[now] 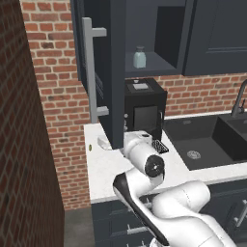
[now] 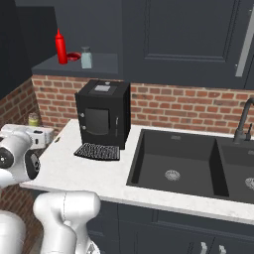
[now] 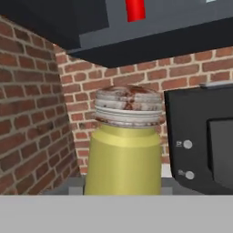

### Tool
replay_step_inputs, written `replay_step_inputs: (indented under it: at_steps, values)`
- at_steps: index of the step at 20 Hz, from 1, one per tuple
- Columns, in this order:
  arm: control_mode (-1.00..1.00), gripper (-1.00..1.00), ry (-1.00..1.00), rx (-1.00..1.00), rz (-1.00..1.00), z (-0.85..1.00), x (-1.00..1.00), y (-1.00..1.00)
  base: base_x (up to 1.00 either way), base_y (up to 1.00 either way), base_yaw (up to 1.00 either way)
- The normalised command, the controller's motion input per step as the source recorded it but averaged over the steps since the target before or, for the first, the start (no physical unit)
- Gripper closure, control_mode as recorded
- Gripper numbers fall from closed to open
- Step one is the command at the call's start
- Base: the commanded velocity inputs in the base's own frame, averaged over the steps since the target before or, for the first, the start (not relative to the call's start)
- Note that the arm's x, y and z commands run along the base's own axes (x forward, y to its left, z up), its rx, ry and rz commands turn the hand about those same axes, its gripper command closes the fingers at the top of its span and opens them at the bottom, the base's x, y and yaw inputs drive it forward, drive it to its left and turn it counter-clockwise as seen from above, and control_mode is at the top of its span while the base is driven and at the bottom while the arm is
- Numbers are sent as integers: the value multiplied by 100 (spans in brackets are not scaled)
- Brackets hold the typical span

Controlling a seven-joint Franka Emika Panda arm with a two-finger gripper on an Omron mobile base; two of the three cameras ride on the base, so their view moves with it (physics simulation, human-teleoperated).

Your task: Put the shaker and condiment bottle from the counter next to their counterparts in the cabinet.

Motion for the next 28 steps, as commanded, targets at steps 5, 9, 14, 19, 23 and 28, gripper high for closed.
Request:
replay_step_inputs:
  at_steps: [5,9,14,19,23,28]
  values:
    - [-100,100,8,-4,-17,72,0,-87,0,0,0]
    - [-100,100,1,-4,-12,67,-2,-84,0,0,0]
    - [-100,100,0,0,-3,77,-8,-51,0,0,0]
    - [-100,100,-3,0,0,94,0,-9,0,0,0]
    - [-100,100,0,0,1,68,0,-16,0,0,0]
    - [-100,100,0,0,0,5,0,-1,0,0,0]
